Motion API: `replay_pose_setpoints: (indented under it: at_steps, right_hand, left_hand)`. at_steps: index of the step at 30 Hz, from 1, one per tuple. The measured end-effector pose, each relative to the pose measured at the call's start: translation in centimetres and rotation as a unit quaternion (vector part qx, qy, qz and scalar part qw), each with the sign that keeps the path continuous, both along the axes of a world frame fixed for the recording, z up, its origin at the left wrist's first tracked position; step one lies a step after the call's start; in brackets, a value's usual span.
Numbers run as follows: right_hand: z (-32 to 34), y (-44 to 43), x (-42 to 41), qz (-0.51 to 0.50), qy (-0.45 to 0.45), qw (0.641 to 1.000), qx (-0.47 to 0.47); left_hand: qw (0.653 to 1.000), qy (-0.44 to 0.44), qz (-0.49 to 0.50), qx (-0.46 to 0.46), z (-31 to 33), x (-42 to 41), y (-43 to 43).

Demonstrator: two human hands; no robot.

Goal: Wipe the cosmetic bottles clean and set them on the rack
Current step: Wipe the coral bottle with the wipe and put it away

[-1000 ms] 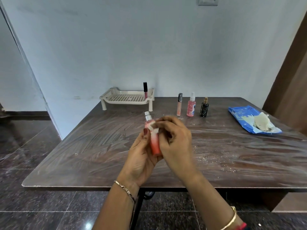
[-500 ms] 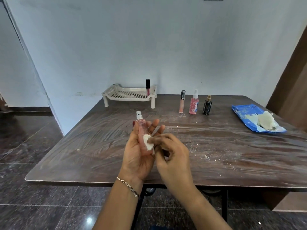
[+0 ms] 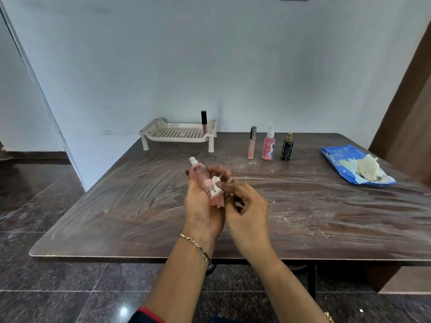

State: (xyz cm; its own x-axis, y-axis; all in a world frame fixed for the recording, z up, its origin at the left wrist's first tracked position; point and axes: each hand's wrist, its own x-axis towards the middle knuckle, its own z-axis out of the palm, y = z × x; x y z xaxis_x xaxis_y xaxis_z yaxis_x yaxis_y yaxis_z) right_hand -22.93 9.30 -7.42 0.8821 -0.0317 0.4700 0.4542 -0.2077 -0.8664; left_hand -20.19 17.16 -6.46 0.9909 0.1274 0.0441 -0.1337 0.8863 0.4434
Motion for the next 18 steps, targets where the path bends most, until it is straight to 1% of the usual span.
replay_pose_setpoints:
  at_steps: [2,3,5,7,12,14,18]
  right_hand:
    - [-0.4,-0.2,0.0,0.031,0.064,0.994,0.088]
    - [-0.4,-0.3,0.0,0.059,0.105,0.98,0.157]
    - [-0.1,-0.5,-0.2,0.111,0.181,0.93,0.299]
    - [0.1,-0.5,-0.3,0.127,0.22,0.891,0.377]
    - [0.3,-0.4,0.5,0.112,0.255,0.857,0.434]
    - [0.4,-0.7,0.7,0.107,0.269,0.843,0.453]
    - [0.6,-1.1,1.1,0.106,0.296,0.831,0.458]
  left_hand:
    - [0.998,0.005,0.045,0.037,0.1,0.5,-0.1]
    - [0.997,0.002,0.06,0.057,0.1,0.6,-0.2]
    - [0.992,-0.012,0.076,0.103,0.0,0.6,-0.4]
    - [0.985,-0.025,0.082,0.152,0.3,0.4,-0.7]
    - [0.958,-0.069,0.09,0.264,0.2,0.0,-1.0]
    - [0.949,-0.084,0.087,0.292,0.2,0.0,-1.0]
    - [0.936,-0.114,0.078,0.324,0.2,0.1,-0.7]
